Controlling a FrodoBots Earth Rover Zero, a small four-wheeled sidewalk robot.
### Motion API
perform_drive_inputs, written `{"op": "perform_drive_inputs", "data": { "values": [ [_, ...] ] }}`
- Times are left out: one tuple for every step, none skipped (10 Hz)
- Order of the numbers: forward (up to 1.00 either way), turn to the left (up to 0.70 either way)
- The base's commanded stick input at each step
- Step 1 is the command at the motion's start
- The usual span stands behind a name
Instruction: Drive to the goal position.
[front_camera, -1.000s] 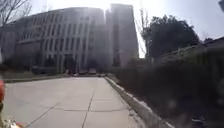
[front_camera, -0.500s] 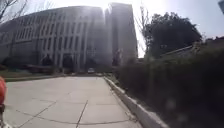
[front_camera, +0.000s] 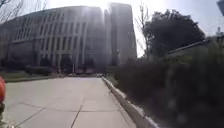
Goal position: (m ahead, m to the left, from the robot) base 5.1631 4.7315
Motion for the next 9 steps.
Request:
{"op": "perform_drive_inputs", "data": {
  "values": [
    [0.70,0.27],
    [0.70,0.32],
    [0.70,0.34],
    [0.70,0.34],
    [0.70,0.34],
    [0.70,0.34],
    [0.70,0.34],
    [0.70,0.34],
    [0.70,0.34]
  ]
}}
